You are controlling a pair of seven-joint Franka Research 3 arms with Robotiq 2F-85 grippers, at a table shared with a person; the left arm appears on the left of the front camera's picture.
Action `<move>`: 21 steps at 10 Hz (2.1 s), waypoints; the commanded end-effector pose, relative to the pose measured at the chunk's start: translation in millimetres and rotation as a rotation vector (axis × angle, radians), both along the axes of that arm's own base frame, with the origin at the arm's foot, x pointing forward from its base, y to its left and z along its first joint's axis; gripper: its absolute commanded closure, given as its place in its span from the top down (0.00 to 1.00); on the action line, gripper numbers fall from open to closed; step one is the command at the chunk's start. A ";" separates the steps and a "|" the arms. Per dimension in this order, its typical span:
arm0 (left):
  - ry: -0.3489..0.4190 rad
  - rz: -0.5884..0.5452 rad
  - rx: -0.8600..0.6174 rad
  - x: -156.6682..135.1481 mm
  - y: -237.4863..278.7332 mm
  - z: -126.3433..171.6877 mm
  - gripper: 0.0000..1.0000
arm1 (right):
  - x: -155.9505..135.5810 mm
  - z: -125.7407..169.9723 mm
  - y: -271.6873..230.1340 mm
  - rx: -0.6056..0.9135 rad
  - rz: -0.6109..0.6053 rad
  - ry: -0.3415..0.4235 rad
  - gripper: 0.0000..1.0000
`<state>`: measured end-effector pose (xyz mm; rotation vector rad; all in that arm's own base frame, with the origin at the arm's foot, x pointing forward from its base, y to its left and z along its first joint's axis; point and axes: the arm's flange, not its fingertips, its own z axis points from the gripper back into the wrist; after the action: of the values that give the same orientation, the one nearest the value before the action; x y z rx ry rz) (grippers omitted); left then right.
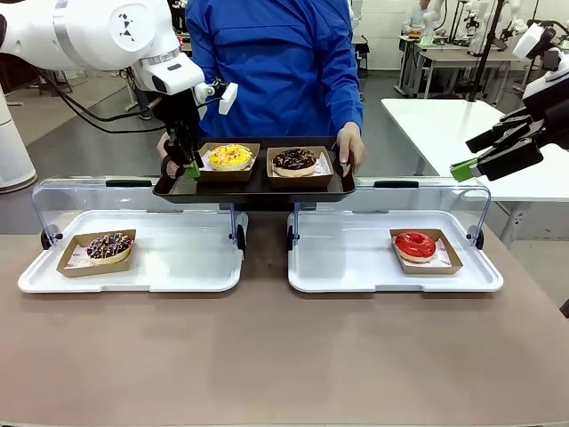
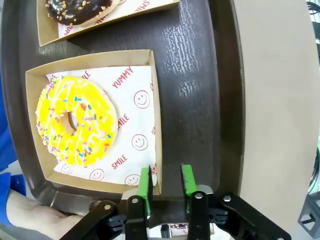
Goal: Provide the desired donut to the person.
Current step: Place the picked Paper togo box onto the Handle tray extended by the person.
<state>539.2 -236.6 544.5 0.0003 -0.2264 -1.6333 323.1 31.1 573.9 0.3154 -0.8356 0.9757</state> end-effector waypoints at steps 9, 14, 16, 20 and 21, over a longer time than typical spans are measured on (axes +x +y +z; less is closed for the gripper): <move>0.085 0.013 0.006 3.9 2.9 12.5 1.00 | -0.4 -1.7 -0.4 -0.012 0.000 0.006 1.00; 0.070 0.006 0.014 1.4 5.0 7.9 1.00 | -0.4 -1.7 -0.4 -0.012 0.000 0.006 1.00; 0.070 0.006 0.014 1.4 5.0 7.9 1.00 | -0.4 -1.7 -0.4 -0.012 0.000 0.006 1.00; 0.070 0.006 0.014 1.4 5.0 7.9 1.00 | -0.4 -1.7 -0.4 -0.012 0.000 0.006 1.00; 0.070 0.006 0.014 1.4 5.0 7.9 1.00 | -0.4 -1.7 -0.4 -0.012 0.000 0.006 1.00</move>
<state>539.3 -232.3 552.4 -0.0596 -0.1557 -1.6280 323.1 31.1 573.9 0.3154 -0.8356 0.9757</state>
